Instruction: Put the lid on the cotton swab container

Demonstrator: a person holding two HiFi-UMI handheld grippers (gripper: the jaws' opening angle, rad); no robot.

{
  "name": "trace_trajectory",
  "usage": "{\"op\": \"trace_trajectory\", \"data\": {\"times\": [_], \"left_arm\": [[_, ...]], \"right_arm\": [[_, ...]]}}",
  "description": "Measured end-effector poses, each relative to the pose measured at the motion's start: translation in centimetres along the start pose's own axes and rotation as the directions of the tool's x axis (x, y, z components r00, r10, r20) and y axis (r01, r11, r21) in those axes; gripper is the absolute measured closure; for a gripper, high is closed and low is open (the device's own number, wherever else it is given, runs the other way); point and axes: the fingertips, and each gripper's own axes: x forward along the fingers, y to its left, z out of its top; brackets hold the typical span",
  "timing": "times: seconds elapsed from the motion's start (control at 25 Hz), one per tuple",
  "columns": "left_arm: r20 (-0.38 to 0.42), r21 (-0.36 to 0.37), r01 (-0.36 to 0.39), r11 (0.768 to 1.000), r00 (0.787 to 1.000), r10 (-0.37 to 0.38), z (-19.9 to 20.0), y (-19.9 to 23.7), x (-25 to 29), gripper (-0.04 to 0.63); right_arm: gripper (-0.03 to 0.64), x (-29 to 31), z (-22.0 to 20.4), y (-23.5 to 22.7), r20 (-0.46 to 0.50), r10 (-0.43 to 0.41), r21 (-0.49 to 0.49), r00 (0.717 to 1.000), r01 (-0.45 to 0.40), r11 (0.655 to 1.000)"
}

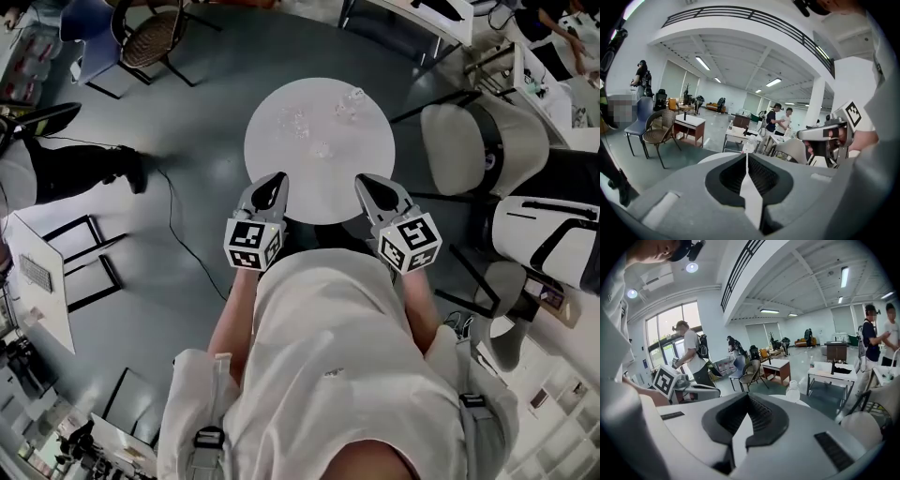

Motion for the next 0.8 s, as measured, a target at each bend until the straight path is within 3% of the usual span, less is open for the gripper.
{"op": "trace_trajectory", "data": {"times": [0.36, 0.52, 0.8], "left_arm": [[-0.024, -0.061, -0.149, 0.987, 0.989, 0.148, -2.3, -0.5, 2.5, 0.58], [-0.007, -0.07, -0.116, 0.991, 0.993, 0.115, -3.9, -0.9, 3.7, 0.529], [-0.07, -0.006, -0.052, 0.999, 0.996, 0.052, -8.2, -0.1, 6.6, 0.459]], "right_arm": [[0.612, 2.7, -0.7, -3.4, -0.092, 0.17, -0.027, 0.981, -0.173, 0.985], [0.612, 4.1, -1.5, -4.0, -0.121, 0.198, -0.032, 0.973, -0.203, 0.979], [0.612, 6.3, -3.1, -4.4, -0.152, 0.187, -0.034, 0.971, -0.194, 0.98]]}}
